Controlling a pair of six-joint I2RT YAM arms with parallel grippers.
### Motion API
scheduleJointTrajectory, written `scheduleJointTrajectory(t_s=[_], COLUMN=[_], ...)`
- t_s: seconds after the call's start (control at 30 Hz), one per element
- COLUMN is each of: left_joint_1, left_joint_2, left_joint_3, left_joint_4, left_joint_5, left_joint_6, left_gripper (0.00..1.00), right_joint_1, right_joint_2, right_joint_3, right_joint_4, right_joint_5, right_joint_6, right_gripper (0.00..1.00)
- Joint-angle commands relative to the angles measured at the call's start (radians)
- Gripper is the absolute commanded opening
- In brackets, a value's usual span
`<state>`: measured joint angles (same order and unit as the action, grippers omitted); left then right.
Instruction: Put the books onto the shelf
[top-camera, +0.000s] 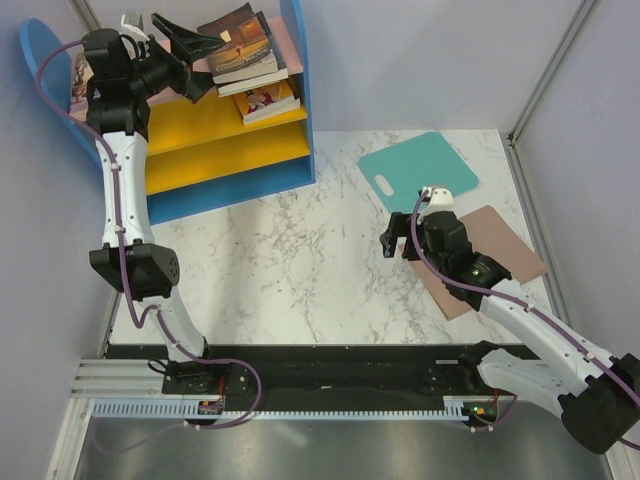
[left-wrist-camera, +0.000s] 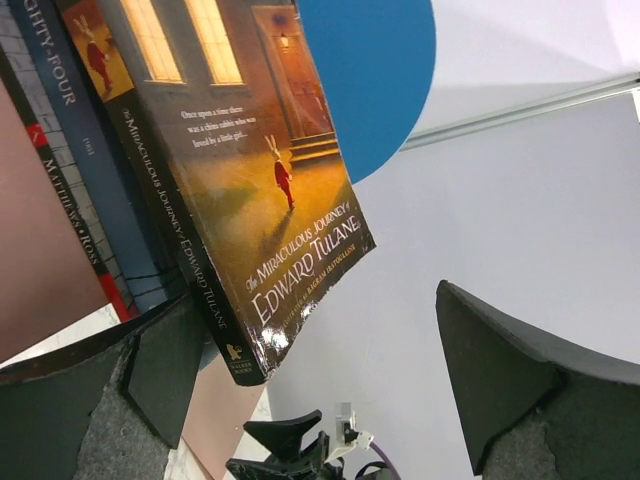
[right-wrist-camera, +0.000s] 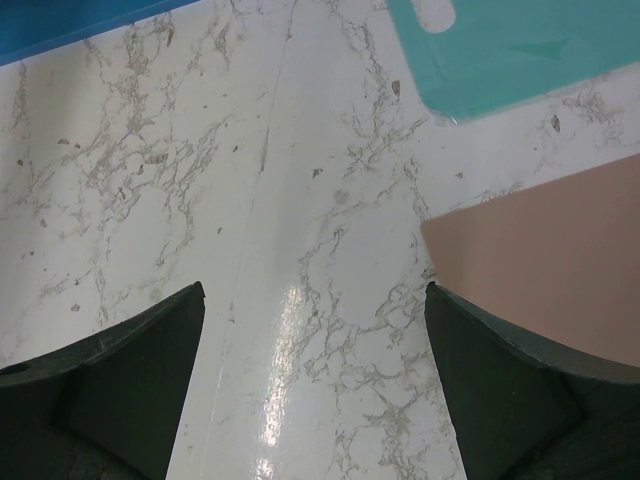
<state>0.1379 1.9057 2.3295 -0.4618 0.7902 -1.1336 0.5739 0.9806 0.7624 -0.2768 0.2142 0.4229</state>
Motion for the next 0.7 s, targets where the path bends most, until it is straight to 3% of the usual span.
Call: scheduleJointTrajectory(t_s=[0.0, 0.67], left_joint_1=[0.006, 0.066], left_joint_2=[-0.013, -0.08], left_joint_3=[-0.004, -0.145], left_joint_4=[-0.044, -0.121], left_joint_5=[0.026, 0.032], left_joint_6=[0.08, 0.198], left_gripper=[1.0, 1.0], right_joint_1=[0.001, 0.003], right_joint_2=[-0.016, -0.029], right_joint_3=[-0.008, -0.028], right_joint_4=[0.022, 0.022], right_joint_5=[-0.009, -0.016], right_joint_6=[0.011, 0.025], right_gripper=[0.98, 0.98])
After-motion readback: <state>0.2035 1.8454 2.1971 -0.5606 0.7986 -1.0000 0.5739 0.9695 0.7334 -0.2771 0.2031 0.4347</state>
